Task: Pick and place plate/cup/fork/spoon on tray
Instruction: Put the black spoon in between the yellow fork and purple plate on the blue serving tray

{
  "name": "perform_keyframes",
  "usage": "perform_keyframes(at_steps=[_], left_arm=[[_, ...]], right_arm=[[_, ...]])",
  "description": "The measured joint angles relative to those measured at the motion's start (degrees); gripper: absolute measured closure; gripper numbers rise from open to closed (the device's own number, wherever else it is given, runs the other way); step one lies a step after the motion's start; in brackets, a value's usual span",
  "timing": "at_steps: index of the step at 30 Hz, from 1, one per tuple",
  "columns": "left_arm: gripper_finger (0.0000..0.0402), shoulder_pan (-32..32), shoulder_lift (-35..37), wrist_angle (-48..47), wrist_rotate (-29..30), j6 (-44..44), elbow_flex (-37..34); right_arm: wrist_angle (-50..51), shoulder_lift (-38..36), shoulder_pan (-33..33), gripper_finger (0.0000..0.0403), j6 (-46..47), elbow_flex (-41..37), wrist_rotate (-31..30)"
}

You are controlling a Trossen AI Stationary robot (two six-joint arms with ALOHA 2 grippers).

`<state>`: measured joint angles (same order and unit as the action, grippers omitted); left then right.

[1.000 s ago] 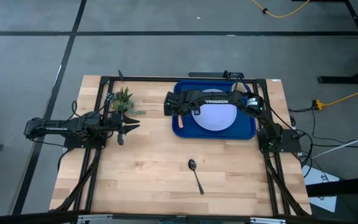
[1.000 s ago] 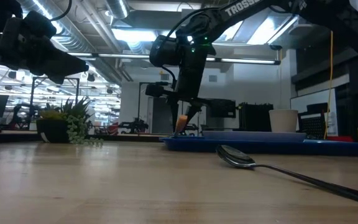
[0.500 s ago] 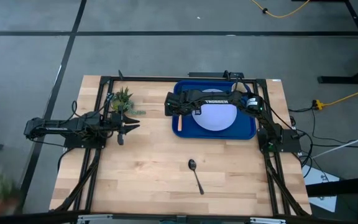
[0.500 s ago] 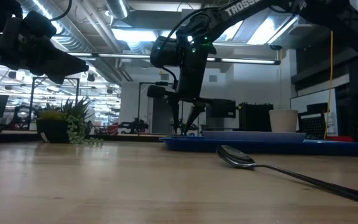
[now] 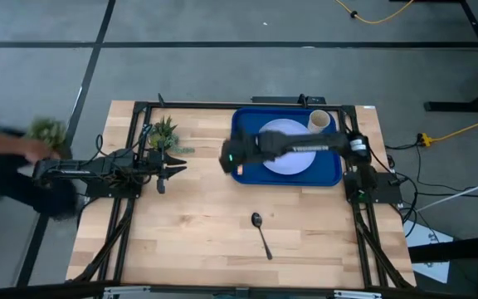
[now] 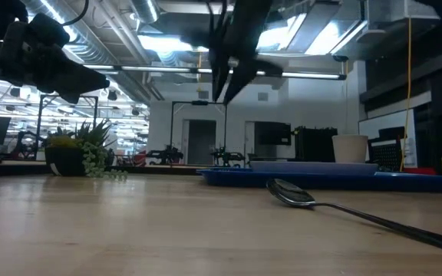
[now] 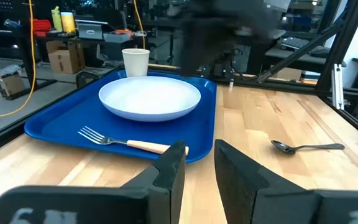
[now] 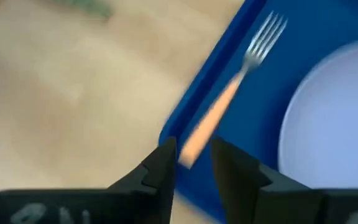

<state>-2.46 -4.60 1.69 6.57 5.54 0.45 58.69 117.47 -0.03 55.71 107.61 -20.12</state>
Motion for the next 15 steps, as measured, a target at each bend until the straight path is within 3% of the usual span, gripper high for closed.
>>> perform_keyframes(at_steps=[5, 9, 15], left_arm=[[0.0322, 0.02, 0.00, 0.00, 0.00, 0.00, 0.00], [0.0322, 0.02, 0.00, 0.02, 0.00, 0.00, 0.00], [0.0322, 0.02, 0.00, 0.03, 0.00, 0.00, 0.00]], right_arm=[[9.16, 0.00, 9.49, 0.0298, 3.77, -0.05, 3.51], [10.79, 1.15, 17.63, 0.0298, 11.46, -1.64, 3.68], [4.61, 1.01, 24.84, 0.0298, 27.58, -8.08, 5.14]])
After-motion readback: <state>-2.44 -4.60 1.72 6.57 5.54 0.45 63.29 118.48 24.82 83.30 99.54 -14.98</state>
